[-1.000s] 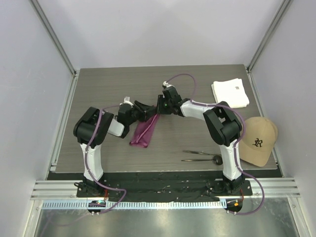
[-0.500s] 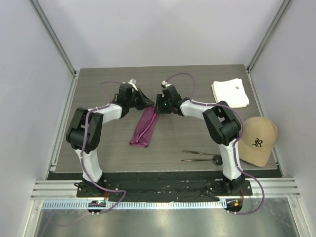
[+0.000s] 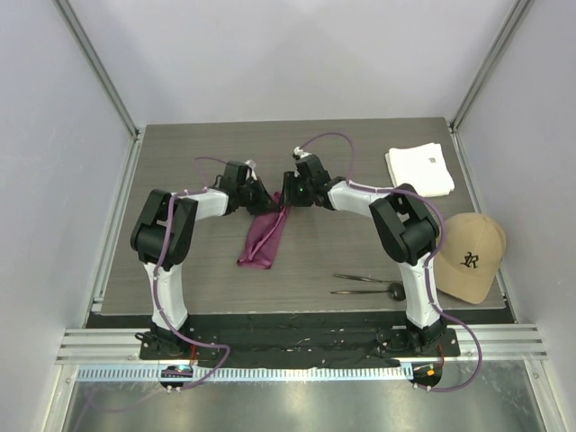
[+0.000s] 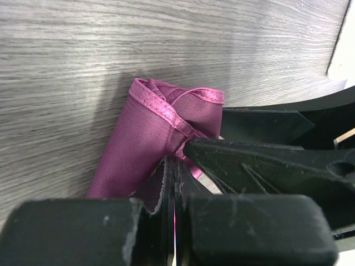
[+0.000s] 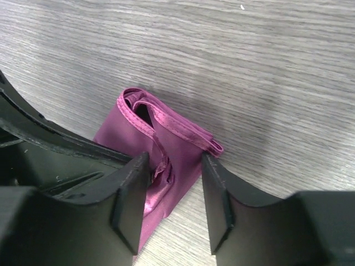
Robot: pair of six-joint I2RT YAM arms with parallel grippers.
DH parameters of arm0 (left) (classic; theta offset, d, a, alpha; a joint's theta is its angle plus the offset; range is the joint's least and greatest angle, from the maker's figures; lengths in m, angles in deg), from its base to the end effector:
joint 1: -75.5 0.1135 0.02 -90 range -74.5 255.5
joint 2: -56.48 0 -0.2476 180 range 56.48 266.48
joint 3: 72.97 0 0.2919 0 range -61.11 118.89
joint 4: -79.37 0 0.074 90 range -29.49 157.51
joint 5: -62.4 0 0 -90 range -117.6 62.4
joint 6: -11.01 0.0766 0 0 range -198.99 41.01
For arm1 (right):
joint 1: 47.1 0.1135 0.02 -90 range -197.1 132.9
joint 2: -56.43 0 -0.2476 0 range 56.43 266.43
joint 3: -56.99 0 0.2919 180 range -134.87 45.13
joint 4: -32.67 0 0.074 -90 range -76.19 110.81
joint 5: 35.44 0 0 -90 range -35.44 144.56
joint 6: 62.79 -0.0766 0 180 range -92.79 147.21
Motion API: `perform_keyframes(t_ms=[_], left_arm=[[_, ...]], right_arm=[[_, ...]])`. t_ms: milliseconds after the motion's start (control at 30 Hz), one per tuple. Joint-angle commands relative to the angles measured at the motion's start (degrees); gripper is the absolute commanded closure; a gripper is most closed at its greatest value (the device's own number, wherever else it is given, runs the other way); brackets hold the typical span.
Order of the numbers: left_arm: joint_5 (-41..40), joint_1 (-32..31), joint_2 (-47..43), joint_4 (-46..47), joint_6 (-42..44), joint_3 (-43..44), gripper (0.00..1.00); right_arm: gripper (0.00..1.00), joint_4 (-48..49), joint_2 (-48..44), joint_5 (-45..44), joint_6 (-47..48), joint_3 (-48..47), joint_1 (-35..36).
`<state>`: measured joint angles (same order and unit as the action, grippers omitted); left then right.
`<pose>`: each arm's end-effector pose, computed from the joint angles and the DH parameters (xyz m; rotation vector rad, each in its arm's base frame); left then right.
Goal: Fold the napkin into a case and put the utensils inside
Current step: Stuff the top corner of the smaller-rectangle-folded napkin into the folded napkin.
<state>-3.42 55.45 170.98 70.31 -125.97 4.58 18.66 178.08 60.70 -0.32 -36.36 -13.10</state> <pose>0.4175 -0.1858 0.0598 -0.3773 2.5184 -1.0189 0.4248 0.2964 0.0848 -0.1921 2.3914 0.6528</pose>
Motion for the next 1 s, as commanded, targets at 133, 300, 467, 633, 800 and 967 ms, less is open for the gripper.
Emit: perform_keyframes(t_ms=[133,300,467,633,800,967], left_arm=[[-0.8,-0.42,0.82,-1.59,1.37,-0.38,1.0],[-1.51,-0.51,0.03,-1.66,1.45,-1.53,1.0],[-1.51,-0.51,0.02,-1.75,1.37,-1.53,1.0],[-1.69,-0.42,-0.41,-1.75,1.28,-1.88,1.0],[-1.77,-0.51,-1.9,-1.06,0.93,-2.76,1.0],[-2.12,-0.42,-4.54,0.18,0.57,-4.34,0.97]], right_arm=[[0.45,-10.41,-3.6,0.73,6.34,-4.55,-0.07],[0.4,-14.46,-6.59,-0.94,13.54,-3.25,-0.16],[0.58,-12.53,-6.77,1.33,16.19,-2.53,-0.34],[0.75,-12.35,-5.46,2.65,15.67,-4.9,-0.42],[0.69,-12.35,-3.96,5.29,14.26,-5.0,-0.07],[0.66,-11.56,-4.57,3.89,14.43,-3.76,0.19]])
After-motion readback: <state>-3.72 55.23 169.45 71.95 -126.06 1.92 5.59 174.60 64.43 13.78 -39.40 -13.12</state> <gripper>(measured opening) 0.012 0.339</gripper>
